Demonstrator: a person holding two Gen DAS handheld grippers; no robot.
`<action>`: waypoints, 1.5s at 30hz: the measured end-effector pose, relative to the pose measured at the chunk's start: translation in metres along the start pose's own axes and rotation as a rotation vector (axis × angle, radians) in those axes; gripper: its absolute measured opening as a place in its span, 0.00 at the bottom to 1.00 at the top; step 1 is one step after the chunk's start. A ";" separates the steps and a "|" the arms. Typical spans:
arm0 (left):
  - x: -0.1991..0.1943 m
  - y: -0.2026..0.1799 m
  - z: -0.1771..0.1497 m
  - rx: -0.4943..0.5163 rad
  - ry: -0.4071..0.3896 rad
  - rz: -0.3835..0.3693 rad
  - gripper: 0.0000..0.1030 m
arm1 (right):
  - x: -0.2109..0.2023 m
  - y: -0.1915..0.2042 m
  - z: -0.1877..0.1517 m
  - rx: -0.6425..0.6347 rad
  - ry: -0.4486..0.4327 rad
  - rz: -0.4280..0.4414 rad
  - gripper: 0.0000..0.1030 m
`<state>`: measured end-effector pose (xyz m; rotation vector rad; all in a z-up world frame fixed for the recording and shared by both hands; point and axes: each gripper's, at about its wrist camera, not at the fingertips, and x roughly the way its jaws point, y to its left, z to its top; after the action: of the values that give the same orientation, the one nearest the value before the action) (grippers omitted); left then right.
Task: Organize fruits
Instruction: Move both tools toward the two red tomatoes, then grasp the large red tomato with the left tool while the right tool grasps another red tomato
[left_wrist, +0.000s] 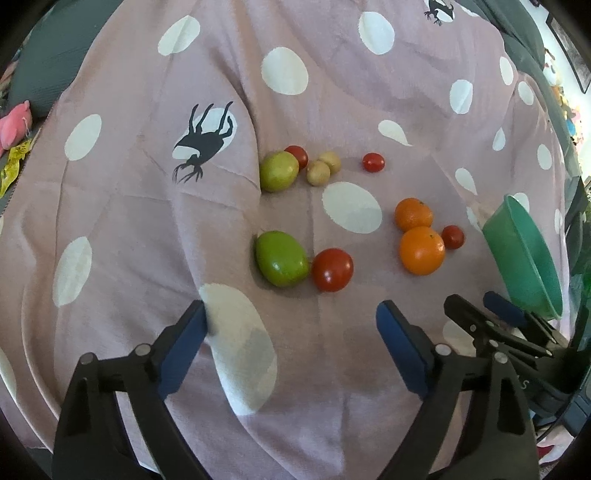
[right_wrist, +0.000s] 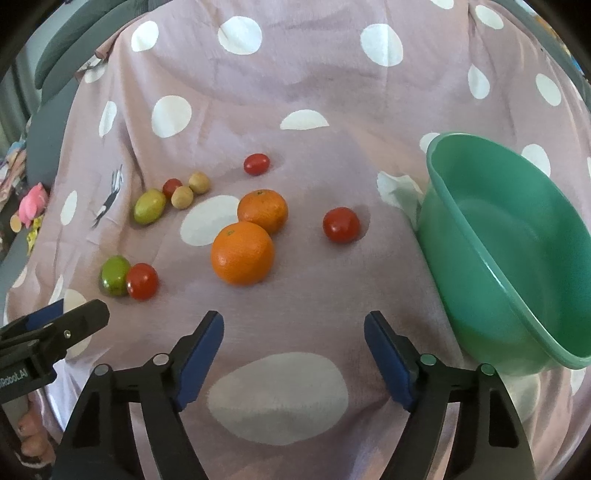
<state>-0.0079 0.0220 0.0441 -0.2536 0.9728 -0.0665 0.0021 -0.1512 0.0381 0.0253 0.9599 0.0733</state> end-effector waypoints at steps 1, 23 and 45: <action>-0.001 0.000 0.000 -0.001 -0.003 -0.005 0.85 | 0.000 0.000 0.000 0.000 -0.002 0.003 0.76; -0.021 -0.007 0.019 -0.001 -0.025 -0.147 0.49 | -0.006 -0.019 0.024 0.138 0.022 0.052 0.52; 0.040 -0.026 0.047 0.070 0.151 -0.116 0.37 | 0.070 -0.004 0.065 0.285 0.042 -0.167 0.51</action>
<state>0.0551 -0.0010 0.0430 -0.2430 1.1032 -0.2281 0.0956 -0.1497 0.0181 0.2061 1.0045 -0.2182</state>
